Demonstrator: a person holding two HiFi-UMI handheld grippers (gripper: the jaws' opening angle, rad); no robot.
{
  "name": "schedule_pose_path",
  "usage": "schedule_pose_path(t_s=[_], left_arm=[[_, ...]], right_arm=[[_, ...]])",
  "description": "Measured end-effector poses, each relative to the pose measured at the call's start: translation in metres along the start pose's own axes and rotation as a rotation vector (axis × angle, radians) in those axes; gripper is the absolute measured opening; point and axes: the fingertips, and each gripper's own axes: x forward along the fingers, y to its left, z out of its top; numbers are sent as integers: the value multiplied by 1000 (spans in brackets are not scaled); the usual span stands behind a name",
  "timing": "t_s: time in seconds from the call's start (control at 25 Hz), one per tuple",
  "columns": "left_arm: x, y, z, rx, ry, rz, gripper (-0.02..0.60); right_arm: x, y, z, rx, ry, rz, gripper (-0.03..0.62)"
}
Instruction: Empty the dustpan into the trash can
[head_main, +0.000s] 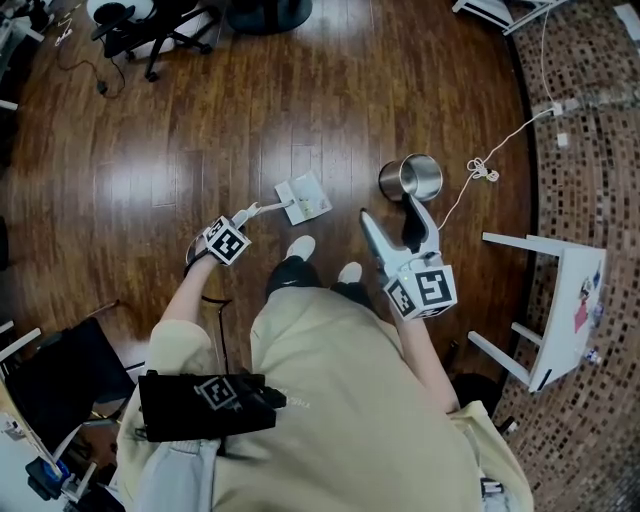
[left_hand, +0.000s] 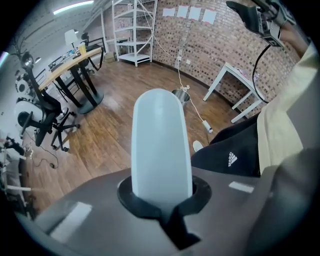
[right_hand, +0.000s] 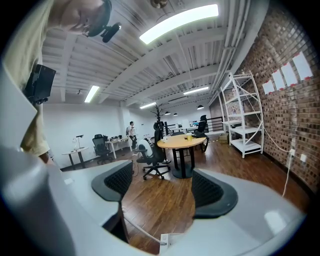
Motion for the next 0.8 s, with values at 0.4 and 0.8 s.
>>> schedule_pose_path(t_s=[0.4, 0.8], left_arm=[[-36, -15, 80, -106, -105, -109, 0], [-72, -34, 121, 34, 17, -126, 0]], right_arm=[[-10, 6, 17, 6, -59, -7, 357], [-42, -27, 23, 56, -127, -74, 357]])
